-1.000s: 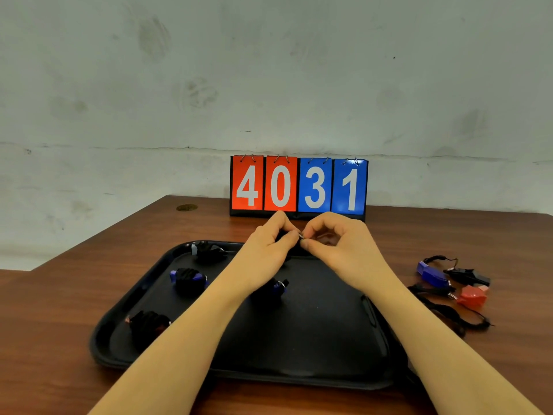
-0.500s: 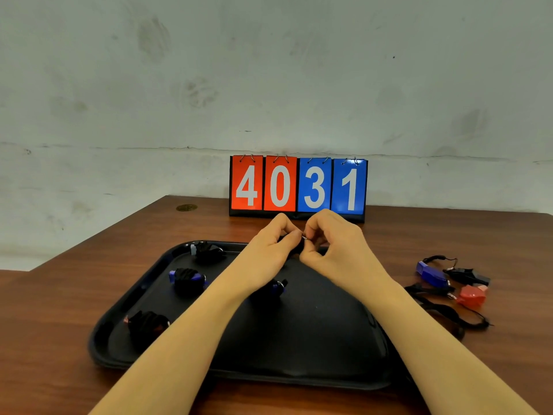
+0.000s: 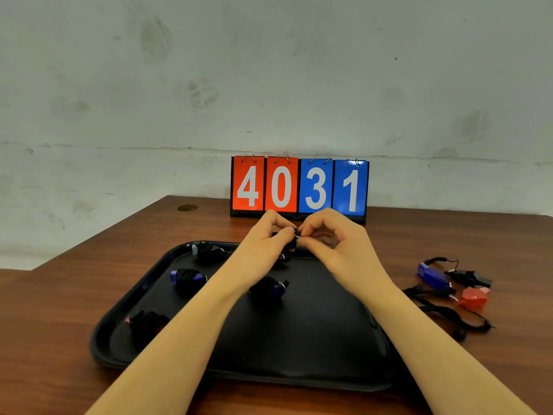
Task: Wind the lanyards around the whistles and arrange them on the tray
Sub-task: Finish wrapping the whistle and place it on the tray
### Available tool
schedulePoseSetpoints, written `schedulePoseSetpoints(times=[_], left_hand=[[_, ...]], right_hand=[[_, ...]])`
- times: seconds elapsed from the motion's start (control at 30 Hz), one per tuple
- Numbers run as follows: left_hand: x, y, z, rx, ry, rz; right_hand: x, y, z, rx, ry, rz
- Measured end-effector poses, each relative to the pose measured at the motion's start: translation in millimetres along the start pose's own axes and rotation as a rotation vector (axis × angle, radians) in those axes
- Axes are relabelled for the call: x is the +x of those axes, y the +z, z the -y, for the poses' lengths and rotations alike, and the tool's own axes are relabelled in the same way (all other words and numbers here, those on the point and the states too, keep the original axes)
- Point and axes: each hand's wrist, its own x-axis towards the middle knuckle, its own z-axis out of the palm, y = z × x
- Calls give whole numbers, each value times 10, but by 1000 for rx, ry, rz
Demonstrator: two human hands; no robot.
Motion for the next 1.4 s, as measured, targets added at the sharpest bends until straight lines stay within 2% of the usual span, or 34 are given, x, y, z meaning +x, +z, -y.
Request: schedulePoseSetpoints(times=[0.13,0.47,0.63,0.93,1.13,1.4], left_hand=[[0,-2,-1,25,-14,-4],[22,-5,-8,-12,-62,2],[14,-19,-11,-24,-84,41],[-14,-21,-31,3,-59,102],[-12,-17,-6,-15,-27,73],[-37,9,-4,78,135,0]], right_hand=[[0,-11,14,39,46,13],[22,-17,-19,-120,-83,-34],[32,-51,-8,-143,-118,16],[39,-108,8,-112,-27,110],[33,-118,-4,67,79,98],[32,-116,14,103,121,24]])
